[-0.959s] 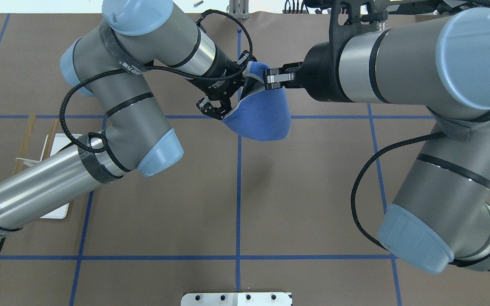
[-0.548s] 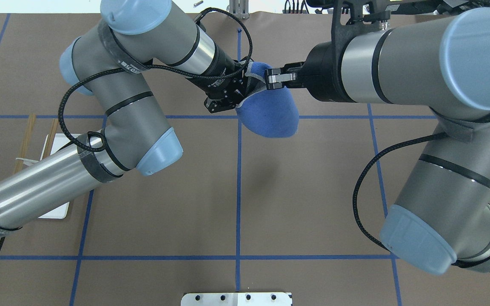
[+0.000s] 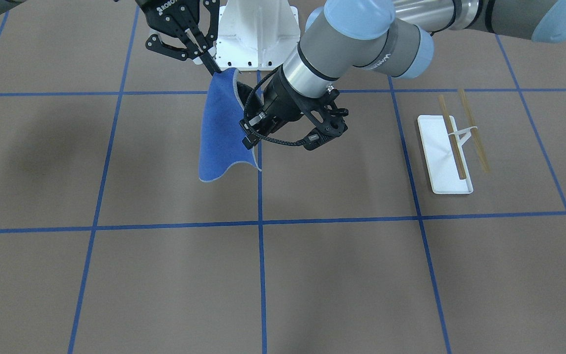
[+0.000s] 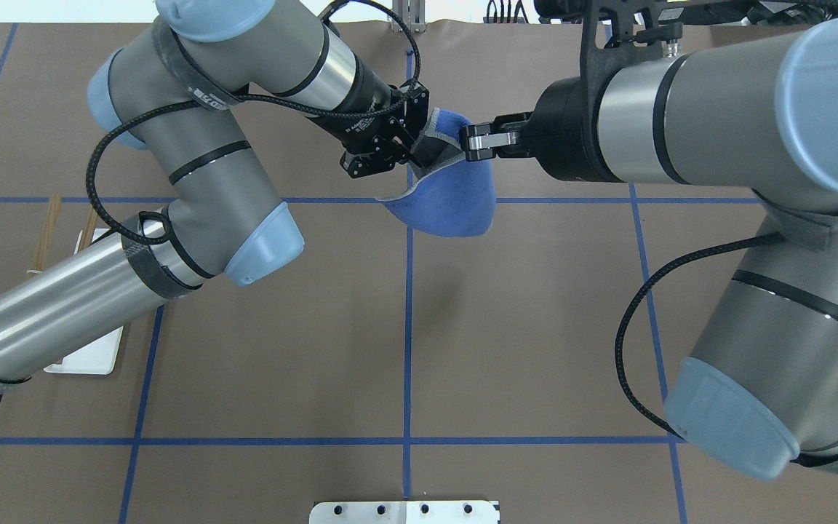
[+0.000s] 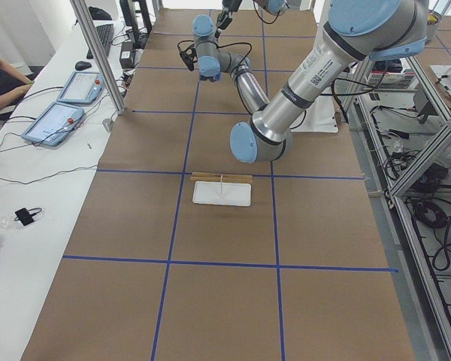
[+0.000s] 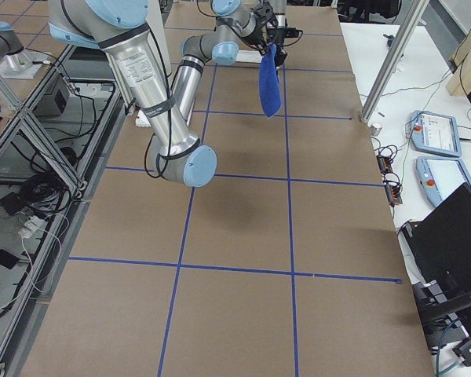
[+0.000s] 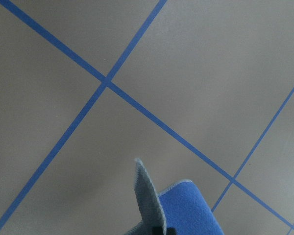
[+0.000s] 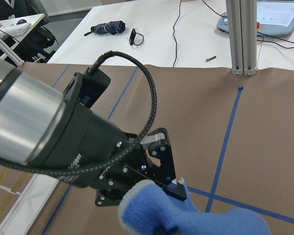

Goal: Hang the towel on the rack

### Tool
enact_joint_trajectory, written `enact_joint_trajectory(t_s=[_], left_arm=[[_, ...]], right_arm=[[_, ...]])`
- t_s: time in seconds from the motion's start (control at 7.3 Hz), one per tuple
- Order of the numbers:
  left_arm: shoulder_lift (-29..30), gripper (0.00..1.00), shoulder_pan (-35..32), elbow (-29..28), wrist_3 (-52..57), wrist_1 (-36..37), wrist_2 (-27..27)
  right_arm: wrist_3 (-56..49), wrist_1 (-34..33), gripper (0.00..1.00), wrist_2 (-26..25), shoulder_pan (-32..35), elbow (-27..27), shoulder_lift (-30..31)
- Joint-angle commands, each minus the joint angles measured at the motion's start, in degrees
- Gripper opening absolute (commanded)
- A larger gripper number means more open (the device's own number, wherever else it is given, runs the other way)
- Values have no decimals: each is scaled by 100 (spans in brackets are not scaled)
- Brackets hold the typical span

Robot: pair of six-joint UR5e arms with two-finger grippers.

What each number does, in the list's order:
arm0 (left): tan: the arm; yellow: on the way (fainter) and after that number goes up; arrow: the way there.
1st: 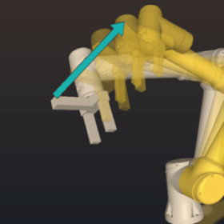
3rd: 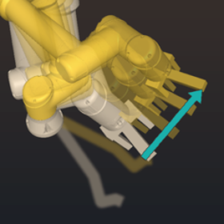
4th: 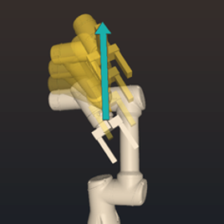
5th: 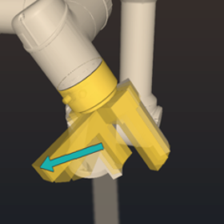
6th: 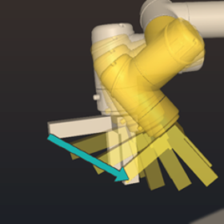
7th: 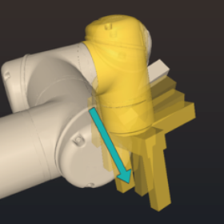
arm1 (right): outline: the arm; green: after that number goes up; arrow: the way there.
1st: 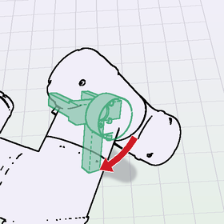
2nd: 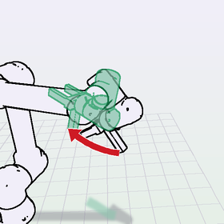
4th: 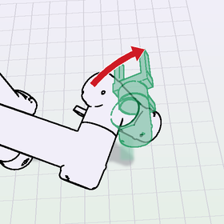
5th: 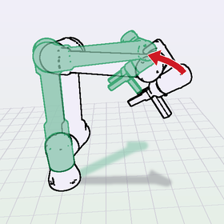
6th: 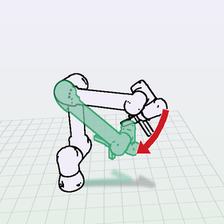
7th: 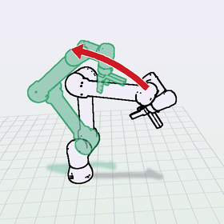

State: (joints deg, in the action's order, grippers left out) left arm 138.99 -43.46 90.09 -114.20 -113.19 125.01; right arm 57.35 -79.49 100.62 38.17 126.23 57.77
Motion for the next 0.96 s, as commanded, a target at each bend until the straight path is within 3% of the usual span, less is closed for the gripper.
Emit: enact_joint_trajectory(t_s=[0.0,0.27,0.55,0.82], left_arm=[[-12,0,-319,18,-67,60,58],[-47,0,-679,70,-32,60,556],[-545,0,-892,577,64,60,832],[-1003,0,-1312,965,135,60,1060]], right_arm=[[22,-22,100,98,6,155,347],[-22,-83,100,299,181,165,865],[-301,-618,100,581,786,104,981],[-940,-812,100,949,1576,-378,1200]])
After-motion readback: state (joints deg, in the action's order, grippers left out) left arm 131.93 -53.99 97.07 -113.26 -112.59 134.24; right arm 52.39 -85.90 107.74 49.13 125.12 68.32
